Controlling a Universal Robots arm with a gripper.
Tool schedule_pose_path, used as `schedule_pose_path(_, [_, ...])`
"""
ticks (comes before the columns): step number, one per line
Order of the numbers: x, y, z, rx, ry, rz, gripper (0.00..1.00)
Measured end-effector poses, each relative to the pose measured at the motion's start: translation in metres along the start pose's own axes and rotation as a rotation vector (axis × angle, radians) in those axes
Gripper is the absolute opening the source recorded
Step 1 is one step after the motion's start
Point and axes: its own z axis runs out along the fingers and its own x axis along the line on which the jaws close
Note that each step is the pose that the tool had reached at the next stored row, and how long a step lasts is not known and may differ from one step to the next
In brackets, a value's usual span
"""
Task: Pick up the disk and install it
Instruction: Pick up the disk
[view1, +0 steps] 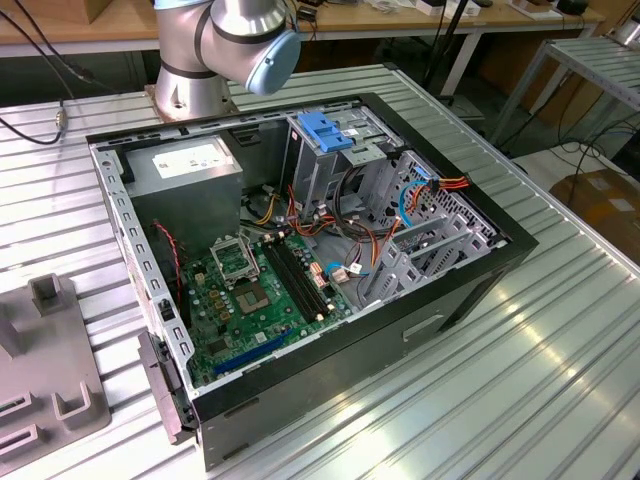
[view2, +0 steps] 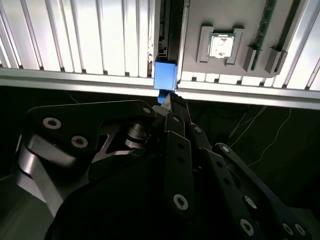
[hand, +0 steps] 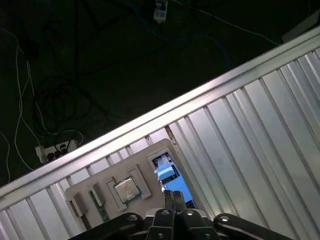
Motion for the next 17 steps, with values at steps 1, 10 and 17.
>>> schedule_pose_path(1, [0.0000, 0.0000, 0.0000, -0.0001, 0.0002, -0.006, 0.10])
schedule_pose_path(10, [0.0000, 0.0000, 0.0001, -0.0002, 0.0009, -0.023, 0.10])
schedule_pose_path(17, [0.0000, -0.0001, 0.0015, 0.0011, 0.0052, -0.146, 0.10])
